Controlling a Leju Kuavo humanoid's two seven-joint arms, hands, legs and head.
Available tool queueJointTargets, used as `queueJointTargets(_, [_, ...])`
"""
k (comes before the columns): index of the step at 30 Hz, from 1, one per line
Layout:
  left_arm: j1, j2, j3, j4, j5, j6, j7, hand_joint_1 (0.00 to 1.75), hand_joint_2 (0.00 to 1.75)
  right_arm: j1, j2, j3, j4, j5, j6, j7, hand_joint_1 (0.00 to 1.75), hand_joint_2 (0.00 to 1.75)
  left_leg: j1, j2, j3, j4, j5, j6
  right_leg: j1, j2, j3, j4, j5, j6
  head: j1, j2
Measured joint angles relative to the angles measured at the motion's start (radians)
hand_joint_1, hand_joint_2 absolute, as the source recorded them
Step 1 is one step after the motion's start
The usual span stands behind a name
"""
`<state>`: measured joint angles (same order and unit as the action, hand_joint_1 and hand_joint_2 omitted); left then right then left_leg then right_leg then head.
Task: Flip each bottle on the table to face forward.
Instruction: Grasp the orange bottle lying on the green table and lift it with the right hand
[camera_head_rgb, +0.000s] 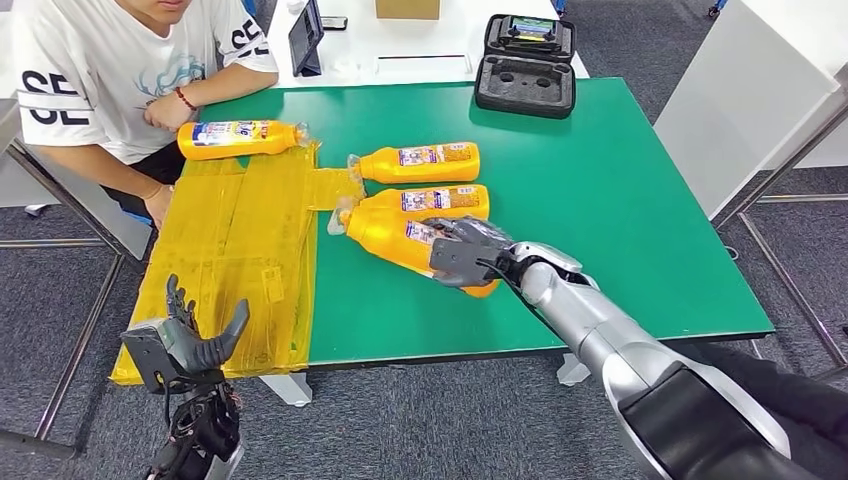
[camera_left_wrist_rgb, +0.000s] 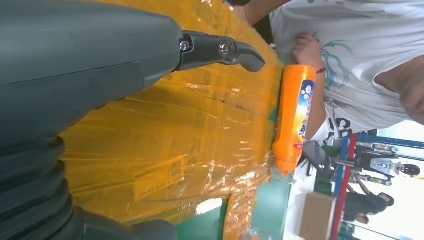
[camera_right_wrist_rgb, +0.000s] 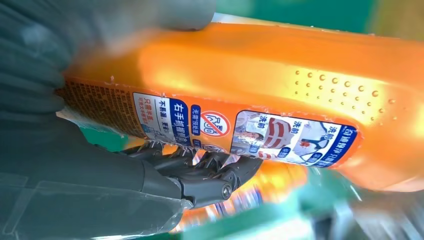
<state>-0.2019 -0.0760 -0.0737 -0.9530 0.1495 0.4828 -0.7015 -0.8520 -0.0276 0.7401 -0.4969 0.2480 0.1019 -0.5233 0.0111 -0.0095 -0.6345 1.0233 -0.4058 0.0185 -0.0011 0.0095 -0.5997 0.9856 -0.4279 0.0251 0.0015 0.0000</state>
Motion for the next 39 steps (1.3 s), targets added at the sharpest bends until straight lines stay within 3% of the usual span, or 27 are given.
queueJointTargets(5, [0.013,-0.011,-0.018,-0.019,0.161,-0.126,0.025,0.0,1.75,0.151,-0.002,-0.113,-0.203,0.011,-0.25,-0.05,1.75,1.75,0.0,0.0,0.0,0.0,-0.001,0.0,0.0,0.0,0.0,0.0,-0.001,0.0,0.0,0.0])
queueJointTargets(9, [0.051,-0.011,-0.082,-0.091,0.242,-0.17,0.086,0.0,1.75,0.322,0.006,-0.214,-0.382,0.02,-0.331,-0.103,1.75,1.75,0.0,0.0,-0.002,0.0,-0.002,0.0,0.0,0.0,-0.002,0.0,-0.001,0.0,0.0,0.0])
queueJointTargets(15, [0.066,-0.011,-0.204,-0.181,0.282,-0.241,0.13,0.0,1.75,0.463,0.044,-0.27,-0.48,0.049,-0.351,-0.167,1.75,1.75,0.0,0.0,-0.003,0.0,-0.002,-0.001,0.0,0.0,-0.003,0.0,-0.001,0.0,0.0,0.0])
queueJointTargets(24, [0.027,-0.032,-0.364,-0.216,0.289,-0.303,0.179,0.0,1.75,0.615,0.126,-0.258,-0.566,0.114,-0.398,-0.165,1.75,1.75,0.0,0.0,-0.003,0.0,-0.002,-0.001,0.0,0.0,-0.004,0.0,-0.001,0.0,0.0,0.0])
queueJointTargets(39, [0.007,-0.036,-0.403,-0.215,0.295,-0.307,0.18,0.0,1.75,0.659,0.131,-0.257,-0.619,0.117,-0.401,-0.162,1.75,1.75,0.0,0.001,-0.003,0.0,-0.002,-0.001,0.0,0.001,-0.004,0.0,-0.001,0.0,0.0,0.0])
